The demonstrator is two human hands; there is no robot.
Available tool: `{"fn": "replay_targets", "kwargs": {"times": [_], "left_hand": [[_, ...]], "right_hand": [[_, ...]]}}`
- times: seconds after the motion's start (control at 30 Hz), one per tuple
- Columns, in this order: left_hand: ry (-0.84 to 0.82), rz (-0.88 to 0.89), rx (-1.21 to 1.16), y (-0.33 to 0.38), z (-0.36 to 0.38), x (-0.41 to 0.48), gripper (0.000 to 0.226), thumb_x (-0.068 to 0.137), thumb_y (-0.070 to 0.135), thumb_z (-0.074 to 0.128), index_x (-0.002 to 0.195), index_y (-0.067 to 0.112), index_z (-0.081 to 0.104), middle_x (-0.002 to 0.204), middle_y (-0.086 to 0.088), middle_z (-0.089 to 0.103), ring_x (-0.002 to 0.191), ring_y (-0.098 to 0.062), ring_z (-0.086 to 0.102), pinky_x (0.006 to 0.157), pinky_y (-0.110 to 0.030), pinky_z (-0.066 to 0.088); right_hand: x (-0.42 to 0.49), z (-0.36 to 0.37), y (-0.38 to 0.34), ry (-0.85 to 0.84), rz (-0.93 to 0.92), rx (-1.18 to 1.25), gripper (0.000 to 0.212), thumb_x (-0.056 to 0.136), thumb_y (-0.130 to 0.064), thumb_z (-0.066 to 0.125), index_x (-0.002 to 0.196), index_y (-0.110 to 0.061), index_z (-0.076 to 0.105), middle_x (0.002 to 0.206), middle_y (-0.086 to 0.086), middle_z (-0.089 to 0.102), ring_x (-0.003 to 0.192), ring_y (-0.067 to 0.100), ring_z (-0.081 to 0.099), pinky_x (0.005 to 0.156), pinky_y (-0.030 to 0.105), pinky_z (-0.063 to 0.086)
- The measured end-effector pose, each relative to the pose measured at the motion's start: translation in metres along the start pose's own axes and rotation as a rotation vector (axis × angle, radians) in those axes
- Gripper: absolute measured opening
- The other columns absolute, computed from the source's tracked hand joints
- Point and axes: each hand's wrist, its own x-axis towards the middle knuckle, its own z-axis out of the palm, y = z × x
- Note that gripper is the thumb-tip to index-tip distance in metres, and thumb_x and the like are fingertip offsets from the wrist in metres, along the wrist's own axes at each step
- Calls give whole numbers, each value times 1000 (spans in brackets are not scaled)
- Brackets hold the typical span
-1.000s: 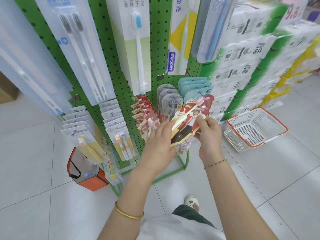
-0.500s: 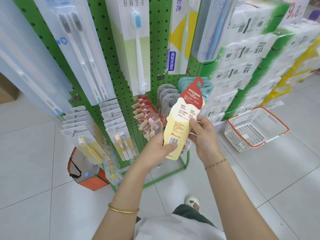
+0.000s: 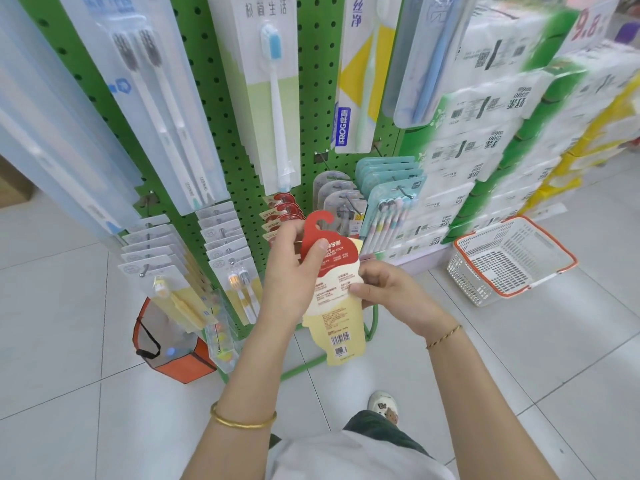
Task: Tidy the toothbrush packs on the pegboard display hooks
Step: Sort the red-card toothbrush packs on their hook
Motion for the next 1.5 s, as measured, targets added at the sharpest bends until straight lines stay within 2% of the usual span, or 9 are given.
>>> {"fn": "replay_targets", "kwargs": {"times": [0.17,0.27,0.37,0.43,0.57,0.73,0.87,1.13,1.5], "left_hand": [[-42,-31,-106,-2,-5,2,11,94,22,52,102,26,58,103,-5,66,95,-22,64,82,-41,54],[-98,-99,-289,-3,-10,3,16,99,9,44,110,7,57,105,-5,69,94,-16,66,82,-32,55],[-170,-135,-448,-4,-11,2,23,100,5,38,116,-4,52,106,-8,68,92,-16,64,83,-29,53],[-203,-158,-536,-6,-11,0,21,99,5,36,111,-3,52,105,-10,66,88,-18,62,80,-31,51],[-247,-169,-654,-5,-13,-2,19,98,6,36,96,8,54,103,-12,64,82,-19,61,72,-29,52],[-31,-163,-292,-15,-15,3,22,97,2,44,111,11,58,113,-5,65,106,-18,62,97,-38,49],[154,-152,-153,-21,-23,6,28,93,-4,49,102,20,59,105,1,64,103,-13,62,93,-36,52],[167,-183,-74,-28,-30,9,23,92,-1,53,100,20,59,100,6,62,97,-10,61,86,-34,54],[95,-224,-21,-33,-32,17,26,93,0,50,97,26,56,101,9,60,95,-5,59,92,-35,51]], "right_hand": [[-2,0,-2,-67,5,55,9,85,2,64,89,1,57,93,-1,64,82,11,65,69,21,52],[-4,4,-2,-158,21,161,51,69,-35,82,99,-5,55,97,-8,66,91,11,63,78,27,53],[-3,12,-1,-281,77,308,98,60,-51,84,130,1,39,121,8,61,111,25,56,92,40,48],[-3,19,-1,-359,94,327,106,64,-48,82,142,-1,29,139,24,45,128,39,43,105,53,34],[-2,24,-1,-418,131,308,108,62,-49,83,143,-1,30,143,24,40,133,38,39,109,56,29],[7,27,4,-228,100,178,97,59,-45,82,141,-18,38,138,11,47,126,26,47,107,49,38],[19,31,12,67,172,-70,113,47,-58,80,142,-23,31,133,-1,47,124,17,47,109,44,37],[51,70,23,404,122,-489,106,55,-46,87,138,-14,30,126,1,37,118,16,37,103,34,38],[77,101,37,596,77,-560,107,50,-51,86,131,-2,35,119,10,43,110,25,40,96,38,39]]}}
